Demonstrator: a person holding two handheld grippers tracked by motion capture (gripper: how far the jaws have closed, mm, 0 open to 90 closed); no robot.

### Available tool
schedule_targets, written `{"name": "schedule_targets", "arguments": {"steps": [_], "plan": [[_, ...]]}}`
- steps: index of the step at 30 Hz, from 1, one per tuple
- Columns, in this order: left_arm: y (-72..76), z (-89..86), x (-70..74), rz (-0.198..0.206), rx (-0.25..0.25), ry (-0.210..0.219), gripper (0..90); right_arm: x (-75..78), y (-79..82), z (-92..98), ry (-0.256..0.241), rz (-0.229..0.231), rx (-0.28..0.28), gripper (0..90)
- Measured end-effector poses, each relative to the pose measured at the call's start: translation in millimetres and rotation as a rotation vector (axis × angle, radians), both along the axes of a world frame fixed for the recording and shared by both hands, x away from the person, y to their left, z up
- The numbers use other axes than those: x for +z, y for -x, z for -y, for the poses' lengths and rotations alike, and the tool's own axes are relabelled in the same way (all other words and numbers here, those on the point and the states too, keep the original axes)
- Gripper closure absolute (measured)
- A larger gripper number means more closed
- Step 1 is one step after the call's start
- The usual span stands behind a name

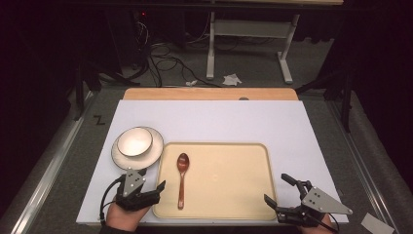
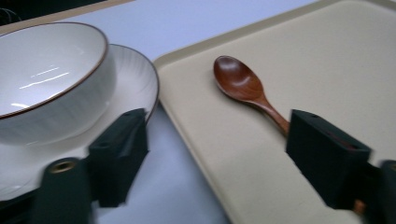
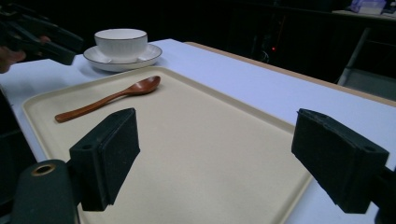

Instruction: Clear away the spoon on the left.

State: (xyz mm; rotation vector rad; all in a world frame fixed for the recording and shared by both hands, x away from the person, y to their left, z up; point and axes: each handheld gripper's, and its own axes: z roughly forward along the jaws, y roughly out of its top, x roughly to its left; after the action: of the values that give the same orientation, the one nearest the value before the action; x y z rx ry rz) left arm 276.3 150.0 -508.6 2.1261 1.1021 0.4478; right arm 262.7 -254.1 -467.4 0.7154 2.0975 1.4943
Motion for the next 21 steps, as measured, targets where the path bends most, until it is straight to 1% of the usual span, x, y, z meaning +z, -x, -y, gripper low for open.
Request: {"name": "schedule_targets", "arguments": {"steps": [2,3,5,6,7,8,9,10,12,13,14,16,17,20,21], "plan": [[-0.4,-6.7,4.2,0.033,0.02,0.017,3.3,0.3,0.1,0.6,0.001,0.004,-0.002,16.2],[-0.5,-11.0,6.4,0.053,0.032,0.026,0.0,0.5,-0.2,1.2,0.001,0.005,0.0,16.2],[-0.9,-21.0,10.3,0.101,0.049,0.046,0.0,0.8,-0.1,2.3,0.0,0.001,-0.008,16.2],[-1.2,-24.5,11.6,0.121,0.053,0.046,0.0,1.0,0.0,2.9,-0.004,-0.003,-0.015,16.2],[-1.2,-29.5,13.5,0.142,0.059,0.049,0.0,1.2,-0.6,3.6,-0.002,0.004,-0.01,16.2],[-1.2,-34.4,15.6,0.158,0.068,0.056,0.0,1.5,-0.7,4.1,-0.003,0.007,-0.012,16.2],[-1.0,-41.6,18.8,0.179,0.088,0.067,0.0,1.9,-0.7,5.0,-0.006,0.003,-0.017,16.2],[-0.7,-45.0,20.0,0.19,0.098,0.076,0.0,2.4,-1.8,6.8,-0.004,0.013,-0.022,16.2],[0.4,-54.3,22.3,0.207,0.124,0.088,0.0,3.0,-2.6,8.7,-0.011,0.013,-0.028,16.2],[0.7,-57.7,22.8,0.211,0.13,0.093,0.0,3.5,-3.0,10.6,-0.014,0.011,-0.042,16.2],[1.0,-61.8,23.1,0.21,0.136,0.094,0.0,3.7,-3.1,11.8,-0.016,0.006,-0.05,16.2],[0.4,-68.8,23.6,0.206,0.158,0.087,0.0,4.0,-5.2,15.3,-0.014,0.02,-0.06,16.3],[-0.2,-72.3,23.5,0.202,0.162,0.085,0.0,4.2,-5.3,16.9,-0.018,0.011,-0.075,16.2],[1.0,-80.3,22.1,0.205,0.169,0.109,0.0,4.1,-7.2,22.3,-0.018,0.015,-0.091,16.2],[0.9,-81.5,21.9,0.203,0.168,0.106,0.0,4.0,-7.9,23.6,-0.019,0.017,-0.098,16.3]]}}
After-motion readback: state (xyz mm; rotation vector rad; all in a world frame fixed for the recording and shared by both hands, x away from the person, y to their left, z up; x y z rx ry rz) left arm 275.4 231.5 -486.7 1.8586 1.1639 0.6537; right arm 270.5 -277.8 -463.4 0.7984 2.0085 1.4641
